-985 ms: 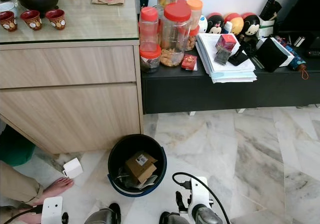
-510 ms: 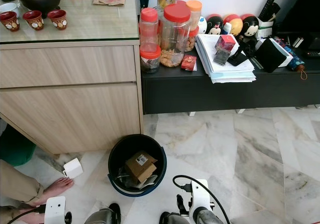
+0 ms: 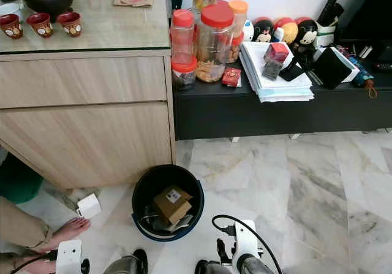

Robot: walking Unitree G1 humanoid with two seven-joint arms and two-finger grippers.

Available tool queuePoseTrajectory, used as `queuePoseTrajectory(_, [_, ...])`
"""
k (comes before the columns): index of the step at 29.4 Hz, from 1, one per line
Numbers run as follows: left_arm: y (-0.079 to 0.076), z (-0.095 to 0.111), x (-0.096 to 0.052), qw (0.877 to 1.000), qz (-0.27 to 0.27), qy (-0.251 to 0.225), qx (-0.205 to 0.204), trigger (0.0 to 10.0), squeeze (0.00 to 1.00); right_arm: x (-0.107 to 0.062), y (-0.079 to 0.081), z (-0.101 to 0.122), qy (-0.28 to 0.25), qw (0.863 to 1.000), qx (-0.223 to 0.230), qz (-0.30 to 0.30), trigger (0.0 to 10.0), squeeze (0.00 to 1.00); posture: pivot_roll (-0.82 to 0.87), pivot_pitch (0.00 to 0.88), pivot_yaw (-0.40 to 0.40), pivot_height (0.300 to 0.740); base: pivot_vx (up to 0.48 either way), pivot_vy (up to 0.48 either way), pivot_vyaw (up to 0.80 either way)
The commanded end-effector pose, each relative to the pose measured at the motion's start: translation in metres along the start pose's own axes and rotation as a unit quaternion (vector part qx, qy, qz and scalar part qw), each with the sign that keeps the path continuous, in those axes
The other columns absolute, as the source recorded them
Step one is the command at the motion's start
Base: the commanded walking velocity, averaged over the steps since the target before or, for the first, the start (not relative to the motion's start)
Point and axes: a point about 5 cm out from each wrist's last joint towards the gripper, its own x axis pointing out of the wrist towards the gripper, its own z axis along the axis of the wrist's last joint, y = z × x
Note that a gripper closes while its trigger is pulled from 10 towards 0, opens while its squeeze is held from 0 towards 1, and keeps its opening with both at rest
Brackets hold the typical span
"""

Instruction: Picking trash to rubbish bin

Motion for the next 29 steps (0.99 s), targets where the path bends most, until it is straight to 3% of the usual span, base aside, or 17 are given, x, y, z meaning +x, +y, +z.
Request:
queuePoseTrajectory(1, [0.0007, -0.0106, -0.0038, 1.000, -0.003, 0.015, 0.002, 10.0, 0.00, -0.0025, -0.0034, -0.0101, 0.016, 1.000, 0.004, -0.005, 10.0, 0.00, 0.10, 0.171, -0.064, 0.740, -0.247, 0.000, 0.00])
queuePoseTrajectory(25, [0.0002, -0.0082, -0.0027, 1.000, -0.008, 0.013, 0.010, 10.0, 0.00, -0.0027, -0.0051, -0.0098, 0.016, 1.000, 0.003, -0.005, 10.0, 0.00, 0.10, 0.126, -0.060, 0.740, -0.246, 0.000, 0.00])
queuePoseTrajectory(29, [-0.0003, -0.0089, -0.0028, 1.000, -0.008, 0.016, 0.014, 10.0, 0.00, -0.0029, -0.0054, -0.0101, 0.016, 1.000, 0.004, -0.006, 10.0, 0.00, 0.10, 0.123, -0.061, 0.740, 0.000, 0.000, 0.00])
